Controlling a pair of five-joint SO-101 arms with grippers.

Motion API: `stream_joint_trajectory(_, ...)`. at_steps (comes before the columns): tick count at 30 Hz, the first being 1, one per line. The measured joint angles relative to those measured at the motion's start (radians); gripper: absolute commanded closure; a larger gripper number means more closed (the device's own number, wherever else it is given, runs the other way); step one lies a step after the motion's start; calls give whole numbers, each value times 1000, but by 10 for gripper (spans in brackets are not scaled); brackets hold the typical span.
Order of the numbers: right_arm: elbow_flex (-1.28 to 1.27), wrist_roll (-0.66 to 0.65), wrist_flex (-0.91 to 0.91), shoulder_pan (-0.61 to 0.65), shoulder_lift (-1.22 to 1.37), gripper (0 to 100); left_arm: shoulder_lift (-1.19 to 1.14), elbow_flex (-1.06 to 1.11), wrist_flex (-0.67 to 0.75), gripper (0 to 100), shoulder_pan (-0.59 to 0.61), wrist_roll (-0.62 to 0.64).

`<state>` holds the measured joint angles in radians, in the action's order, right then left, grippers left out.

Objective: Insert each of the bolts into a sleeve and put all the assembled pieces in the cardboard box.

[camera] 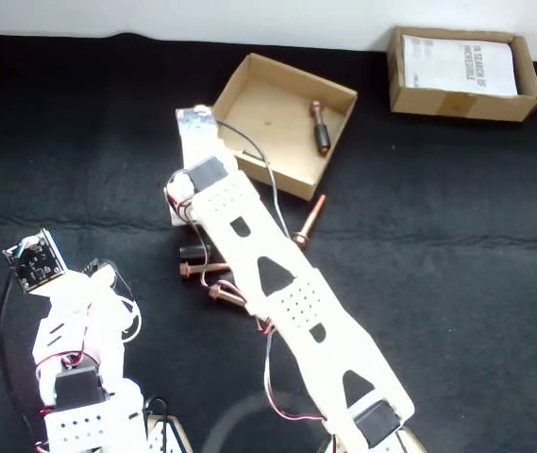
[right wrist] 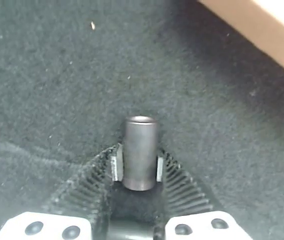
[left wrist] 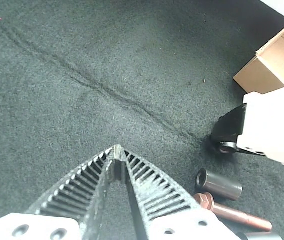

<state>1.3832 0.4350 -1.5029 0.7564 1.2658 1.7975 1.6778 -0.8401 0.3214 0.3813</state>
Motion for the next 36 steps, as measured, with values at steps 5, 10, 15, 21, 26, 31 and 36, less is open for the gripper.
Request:
stream_joint_trajectory(5,3,0,-8,-28,0,991,0,0,0,973,0,0)
stream_joint_trajectory(10,115,-94,-104,-92,9,991,0,0,0,973,0,0)
stream_joint_trajectory(15,242,-272,-201,-184,-87,991,0,0,0,975,0,0)
stream_joint_trajectory(21,258,-549,-249,-304,-258,991,0,0,0,976,0,0)
stream_joint_trajectory(26,258,-582,-252,-482,-417,991,0,0,0,982,-3,0)
stream_joint_trajectory(31,150,-583,-253,-624,-632,991,0,0,0,990,-3,5)
stream_joint_trajectory(36,-210,-583,-253,-658,-956,991,0,0,-8,990,-3,58)
